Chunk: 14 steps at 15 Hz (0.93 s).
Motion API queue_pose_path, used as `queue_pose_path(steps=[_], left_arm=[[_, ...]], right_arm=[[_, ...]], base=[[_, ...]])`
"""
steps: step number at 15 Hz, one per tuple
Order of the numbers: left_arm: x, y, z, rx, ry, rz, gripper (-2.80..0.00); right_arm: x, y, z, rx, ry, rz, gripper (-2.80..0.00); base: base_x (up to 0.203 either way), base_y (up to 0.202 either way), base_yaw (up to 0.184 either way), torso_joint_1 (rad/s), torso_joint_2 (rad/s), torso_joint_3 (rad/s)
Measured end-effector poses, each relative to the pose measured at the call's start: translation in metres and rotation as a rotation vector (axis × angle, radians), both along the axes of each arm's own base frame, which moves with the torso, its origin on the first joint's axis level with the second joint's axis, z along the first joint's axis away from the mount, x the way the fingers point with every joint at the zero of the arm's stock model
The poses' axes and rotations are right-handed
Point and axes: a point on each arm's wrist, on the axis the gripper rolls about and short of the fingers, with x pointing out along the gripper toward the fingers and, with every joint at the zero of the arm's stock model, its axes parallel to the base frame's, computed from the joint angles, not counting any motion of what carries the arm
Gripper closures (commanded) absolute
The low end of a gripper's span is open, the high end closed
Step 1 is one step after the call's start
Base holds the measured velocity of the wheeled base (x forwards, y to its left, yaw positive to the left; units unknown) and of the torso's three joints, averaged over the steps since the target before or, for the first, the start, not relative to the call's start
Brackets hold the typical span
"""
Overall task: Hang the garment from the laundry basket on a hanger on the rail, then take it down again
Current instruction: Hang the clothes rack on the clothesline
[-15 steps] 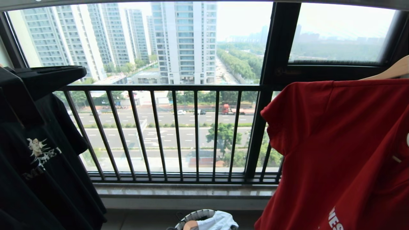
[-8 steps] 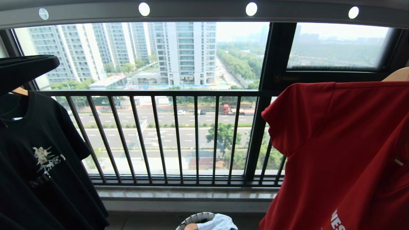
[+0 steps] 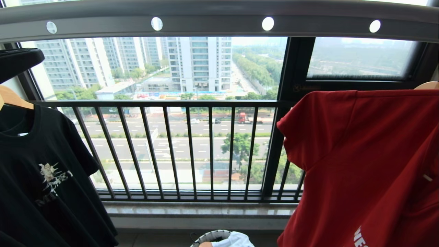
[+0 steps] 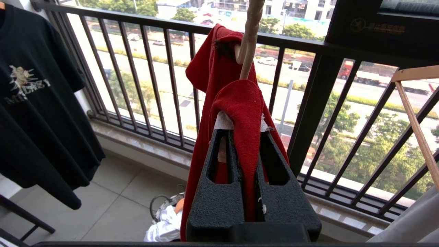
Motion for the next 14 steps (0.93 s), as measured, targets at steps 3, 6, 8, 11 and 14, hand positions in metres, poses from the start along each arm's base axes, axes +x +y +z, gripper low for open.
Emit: queue_pose_path(steps=[3,6,8,11,14], left_arm=[[-0.001,0.0,0.001,-0.002,-0.005,0.0,0.0],[0.0,0.0,0.002,-0.003,-0.008,-0.003,0.0],[0.001,-0.001,0.002,-0.003,-0.006,-0.003,0.0],[0.006,-0.002,0.001,-0.001,0.005,-0.002,0.0],[0.011,-0.004,0.002,-0.003,0.011,-0.001,0.0]], right_arm=[[0.0,0.001,-0.002,-0.006,0.009,0.027,0.0],[0.009,0.004,-0.003,-0.013,0.039,0.06,0.0],[0.02,0.008,-0.002,-0.014,0.052,0.091,0.0],[0.041,0.018,0.003,-0.004,0.03,0.144,0.0],[0.06,0.028,0.005,0.0,0.021,0.173,0.0]], base=[[0.0,0.0,0.0,0.0,0.0,0.0],[0.0,0.0,0.0,0.0,0.0,0.0],[0.0,0.0,0.0,0.0,0.0,0.0],[0.0,0.0,0.0,0.0,0.0,0.0],[0.0,0.0,0.0,0.0,0.0,0.0]])
